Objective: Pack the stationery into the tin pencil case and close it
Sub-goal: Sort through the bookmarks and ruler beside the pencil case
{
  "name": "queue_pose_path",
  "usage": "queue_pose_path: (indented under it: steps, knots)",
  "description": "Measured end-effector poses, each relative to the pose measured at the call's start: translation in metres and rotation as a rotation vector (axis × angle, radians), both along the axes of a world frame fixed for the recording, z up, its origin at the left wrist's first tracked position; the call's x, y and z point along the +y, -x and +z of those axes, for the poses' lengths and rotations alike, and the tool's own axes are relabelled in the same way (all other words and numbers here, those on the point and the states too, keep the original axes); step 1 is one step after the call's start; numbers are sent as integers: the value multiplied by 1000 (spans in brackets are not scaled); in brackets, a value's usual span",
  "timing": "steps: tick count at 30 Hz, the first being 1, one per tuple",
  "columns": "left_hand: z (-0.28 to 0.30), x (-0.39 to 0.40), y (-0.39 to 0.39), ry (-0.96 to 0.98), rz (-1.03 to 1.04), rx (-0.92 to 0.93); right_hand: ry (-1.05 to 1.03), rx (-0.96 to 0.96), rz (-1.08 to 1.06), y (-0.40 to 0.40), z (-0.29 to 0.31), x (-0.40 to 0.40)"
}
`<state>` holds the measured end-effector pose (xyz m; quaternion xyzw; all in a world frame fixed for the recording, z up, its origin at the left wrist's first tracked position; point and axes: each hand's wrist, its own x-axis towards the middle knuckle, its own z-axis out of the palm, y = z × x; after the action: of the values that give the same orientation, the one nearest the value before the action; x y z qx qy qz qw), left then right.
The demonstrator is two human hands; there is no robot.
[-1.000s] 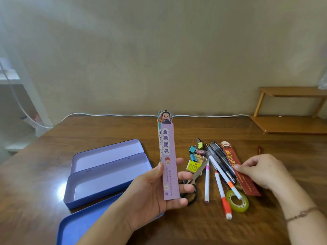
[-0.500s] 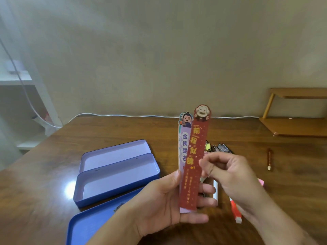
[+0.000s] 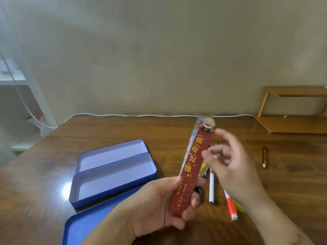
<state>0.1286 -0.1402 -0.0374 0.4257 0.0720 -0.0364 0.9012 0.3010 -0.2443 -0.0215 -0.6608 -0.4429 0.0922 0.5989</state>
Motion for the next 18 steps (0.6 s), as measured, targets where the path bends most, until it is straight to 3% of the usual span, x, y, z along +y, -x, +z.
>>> queue_pose_path:
  steps: [2, 5, 12, 18]
  knots:
    - [0, 2, 2, -28, -74, 34, -85, 161, 47, -10, 6, -4]
    - [-1, 5, 4, -48, -146, 56, -158, 228, 135, -20, 11, -10]
    - [-2, 4, 6, -120, -171, 116, -93, 159, 151, -22, 10, -15]
    - [1, 3, 6, -69, -165, 79, -198, 317, 167, -18, 14, -19]
